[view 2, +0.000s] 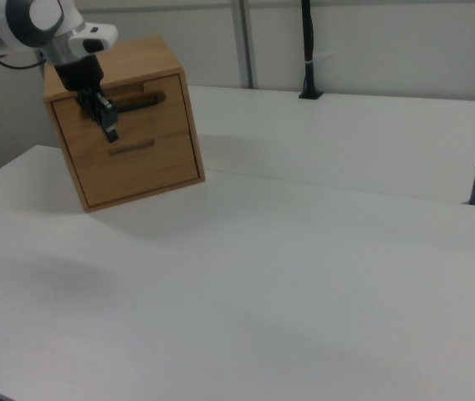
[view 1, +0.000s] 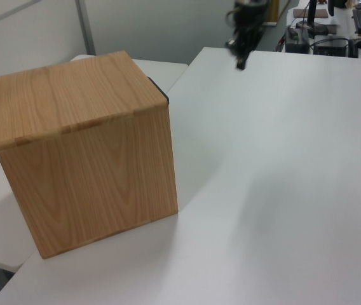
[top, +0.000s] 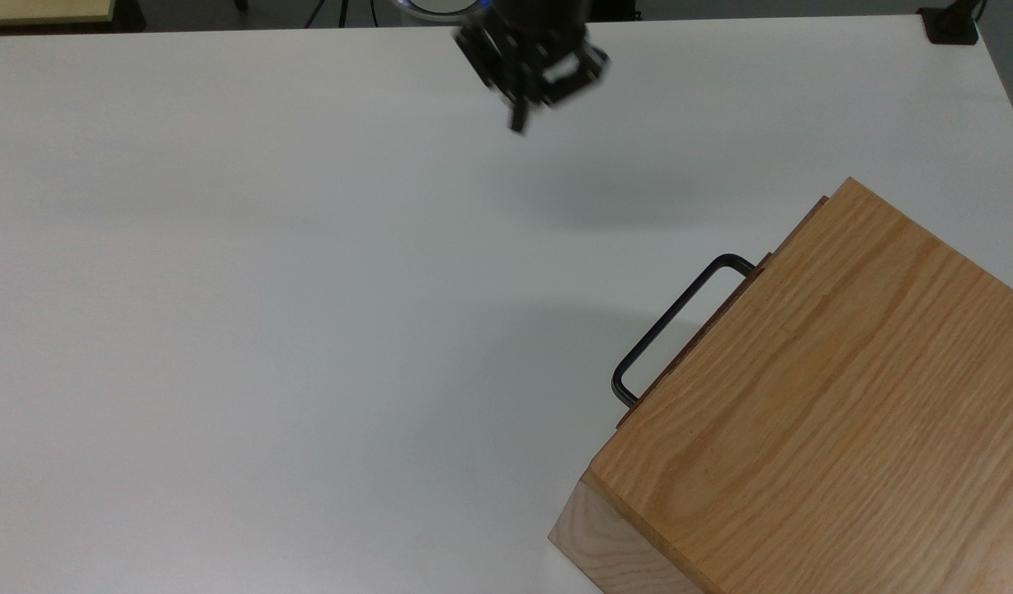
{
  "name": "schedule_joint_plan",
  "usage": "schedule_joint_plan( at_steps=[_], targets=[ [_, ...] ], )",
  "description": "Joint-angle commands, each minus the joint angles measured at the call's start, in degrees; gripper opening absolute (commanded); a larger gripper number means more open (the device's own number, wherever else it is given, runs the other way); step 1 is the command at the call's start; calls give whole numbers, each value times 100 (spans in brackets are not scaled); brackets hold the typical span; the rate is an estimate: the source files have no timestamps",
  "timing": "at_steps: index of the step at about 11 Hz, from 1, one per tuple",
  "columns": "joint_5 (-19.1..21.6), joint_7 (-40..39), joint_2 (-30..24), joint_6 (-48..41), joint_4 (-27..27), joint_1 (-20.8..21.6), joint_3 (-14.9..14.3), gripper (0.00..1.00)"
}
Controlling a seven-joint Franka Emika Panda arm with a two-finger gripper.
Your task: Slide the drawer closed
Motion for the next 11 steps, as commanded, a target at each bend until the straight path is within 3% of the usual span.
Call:
schedule_joint_plan(
  at_steps=[1,3,5,7,8,9,11],
  targets=[
    [612,-1334,-994,-215,-858,-692,-2,2],
    [842,-2433,-1470,-504,-1141,-983,-72,7],
    [843,-2971,-1463,-533,-1098,-1142,-317,25],
    [834,-4067,-1428,-497,-1046,-1142,-608,47],
    [825,-4325,-1367,-488,-967,-1142,-617,83],
    [816,-4284,-1253,-384,-922,-1134,-617,100],
    [834,-3445,-1095,-321,-869,-1064,-539,100]
  ],
)
